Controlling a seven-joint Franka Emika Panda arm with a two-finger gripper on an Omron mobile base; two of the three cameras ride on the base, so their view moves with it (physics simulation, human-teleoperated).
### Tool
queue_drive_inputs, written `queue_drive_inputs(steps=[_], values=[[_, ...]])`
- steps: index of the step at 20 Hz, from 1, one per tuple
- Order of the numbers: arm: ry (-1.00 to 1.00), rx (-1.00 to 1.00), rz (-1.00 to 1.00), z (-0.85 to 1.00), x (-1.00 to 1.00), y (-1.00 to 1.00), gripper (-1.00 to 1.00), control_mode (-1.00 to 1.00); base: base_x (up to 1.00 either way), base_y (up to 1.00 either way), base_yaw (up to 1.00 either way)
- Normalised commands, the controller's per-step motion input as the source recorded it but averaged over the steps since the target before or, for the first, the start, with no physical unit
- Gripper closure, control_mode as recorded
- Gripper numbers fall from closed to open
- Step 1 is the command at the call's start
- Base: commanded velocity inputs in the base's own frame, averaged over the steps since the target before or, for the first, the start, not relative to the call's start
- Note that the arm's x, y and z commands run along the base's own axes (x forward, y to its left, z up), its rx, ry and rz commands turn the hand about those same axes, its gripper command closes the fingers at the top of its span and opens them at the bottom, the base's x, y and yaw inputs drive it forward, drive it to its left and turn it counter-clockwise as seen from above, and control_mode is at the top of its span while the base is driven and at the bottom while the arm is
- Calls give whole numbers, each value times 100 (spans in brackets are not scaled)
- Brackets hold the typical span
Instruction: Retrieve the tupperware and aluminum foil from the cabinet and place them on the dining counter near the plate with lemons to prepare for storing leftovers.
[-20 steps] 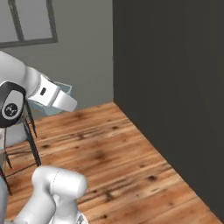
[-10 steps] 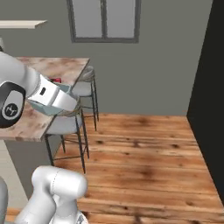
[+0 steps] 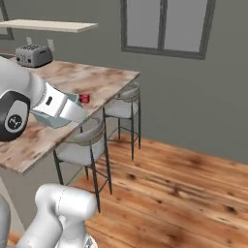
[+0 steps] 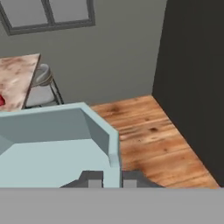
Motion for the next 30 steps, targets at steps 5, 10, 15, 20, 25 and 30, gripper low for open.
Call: queue_drive_inputs(steps=[5,10,15,20,25,30], values=[[0,0,0,0,0,0,100,100,98,-61,57],[0,0,0,0,0,0,100,100,100,-38,63],[0,0,0,0,0,0,100,100,95,-47,61],[0,0,0,0,0,0,100,100,79,-39,66],[0,0,0,0,0,0,100,100,66,-3,76],[0,0,0,0,0,0,100,100,58,0,79]])
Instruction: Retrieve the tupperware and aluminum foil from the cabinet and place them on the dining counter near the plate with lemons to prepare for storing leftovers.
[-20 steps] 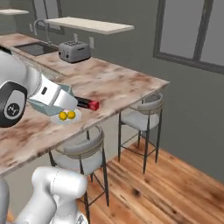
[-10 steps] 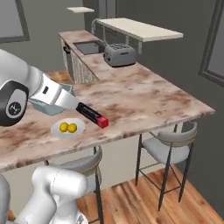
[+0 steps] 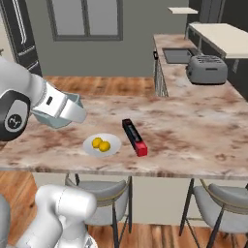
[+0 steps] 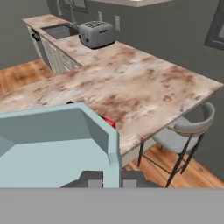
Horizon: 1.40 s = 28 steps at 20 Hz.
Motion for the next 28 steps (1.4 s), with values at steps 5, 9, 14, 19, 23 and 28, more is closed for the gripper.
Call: queue_drive_inputs(steps=[5,9,14,19,23,28], values=[[0,0,0,0,0,0,100,100,73,0,74],[-3,0,0,-9,0,0,100,-100,21,2,17],[-7,0,-2,-50,6,27,100,-100,0,0,0],[4,0,0,-58,53,56,100,-100,0,0,0],[21,0,5,-52,79,54,100,-100,0,0,0],[14,1,12,-66,76,40,100,-100,0,0,0]])
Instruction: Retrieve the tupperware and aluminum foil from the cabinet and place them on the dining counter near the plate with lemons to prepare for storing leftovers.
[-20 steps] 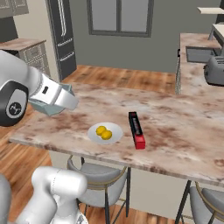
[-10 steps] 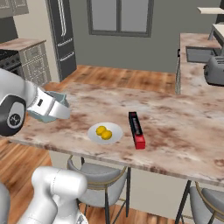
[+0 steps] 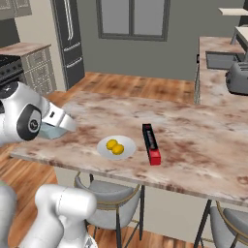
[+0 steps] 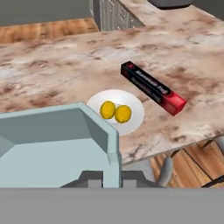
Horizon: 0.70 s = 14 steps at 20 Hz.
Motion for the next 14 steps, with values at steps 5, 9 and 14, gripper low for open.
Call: queue_drive_inputs(steps=[5,9,14], values=[[11,5,14,-69,79,18,100,-100,0,0,0],[2,5,11,-60,64,8,100,-100,0,0,0],[0,1,8,-56,52,11,100,-100,0,0,0]])
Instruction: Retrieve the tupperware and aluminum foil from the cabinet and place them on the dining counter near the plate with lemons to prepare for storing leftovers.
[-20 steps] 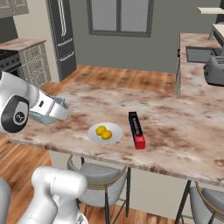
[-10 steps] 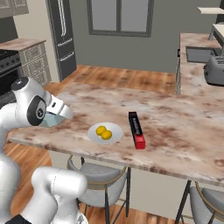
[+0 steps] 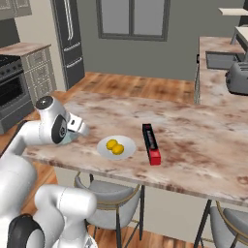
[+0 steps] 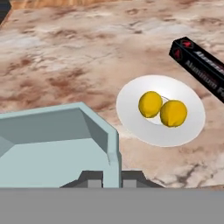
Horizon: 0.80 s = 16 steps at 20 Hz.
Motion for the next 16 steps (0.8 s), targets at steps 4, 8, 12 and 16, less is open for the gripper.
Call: queue_drive_inputs(steps=[4,8,12,16], values=[[0,0,3,-52,40,7,100,-100,0,0,0],[0,0,0,-48,36,1,100,-100,0,0,0],[0,1,0,-42,36,0,100,-100,0,0,0],[0,1,0,-34,40,0,100,-100,0,0,0]])
